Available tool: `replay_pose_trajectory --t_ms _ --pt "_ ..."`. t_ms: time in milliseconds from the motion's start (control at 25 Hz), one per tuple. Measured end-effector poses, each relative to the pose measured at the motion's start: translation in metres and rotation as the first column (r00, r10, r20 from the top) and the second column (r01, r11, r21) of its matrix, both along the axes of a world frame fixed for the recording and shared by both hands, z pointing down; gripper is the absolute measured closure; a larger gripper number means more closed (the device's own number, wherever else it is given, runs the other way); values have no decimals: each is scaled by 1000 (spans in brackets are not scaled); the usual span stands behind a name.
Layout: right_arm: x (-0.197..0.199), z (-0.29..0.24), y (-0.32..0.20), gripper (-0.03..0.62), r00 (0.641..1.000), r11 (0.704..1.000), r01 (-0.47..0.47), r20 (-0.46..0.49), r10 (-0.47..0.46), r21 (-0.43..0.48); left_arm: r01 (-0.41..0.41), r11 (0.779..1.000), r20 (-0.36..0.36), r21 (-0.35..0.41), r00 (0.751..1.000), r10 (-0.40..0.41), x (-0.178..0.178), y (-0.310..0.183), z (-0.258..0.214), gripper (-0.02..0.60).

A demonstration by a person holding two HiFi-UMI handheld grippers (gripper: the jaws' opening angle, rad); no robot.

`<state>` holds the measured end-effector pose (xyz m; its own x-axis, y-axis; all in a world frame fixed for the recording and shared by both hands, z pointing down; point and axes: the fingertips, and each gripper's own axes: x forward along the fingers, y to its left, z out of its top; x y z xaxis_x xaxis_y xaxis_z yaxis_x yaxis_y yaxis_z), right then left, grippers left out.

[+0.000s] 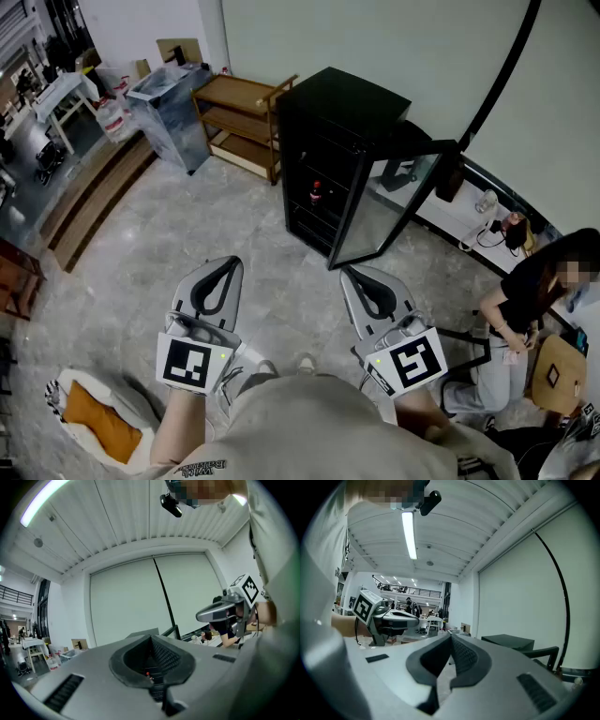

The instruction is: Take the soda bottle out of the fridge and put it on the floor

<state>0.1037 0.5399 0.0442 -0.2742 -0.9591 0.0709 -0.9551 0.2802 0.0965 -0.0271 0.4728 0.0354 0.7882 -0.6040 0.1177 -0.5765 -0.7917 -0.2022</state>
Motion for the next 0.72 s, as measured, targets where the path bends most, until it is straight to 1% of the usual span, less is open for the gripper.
replay_pose_trajectory --t_ms 160,440,720 --pt "14 2 1 600 999 1000 -10 38 10 11 0 1000 -9 0 1000 0 7 1 1 574" --pt "27 7 -1 600 996 1000 -22 85 20 17 6 1000 4 -6 1000 -6 15 2 10 574" --pt "32 17 -10 600 998 1000 -21 63 23 -18 8 1000 31 3 999 -8 19 -3 15 574"
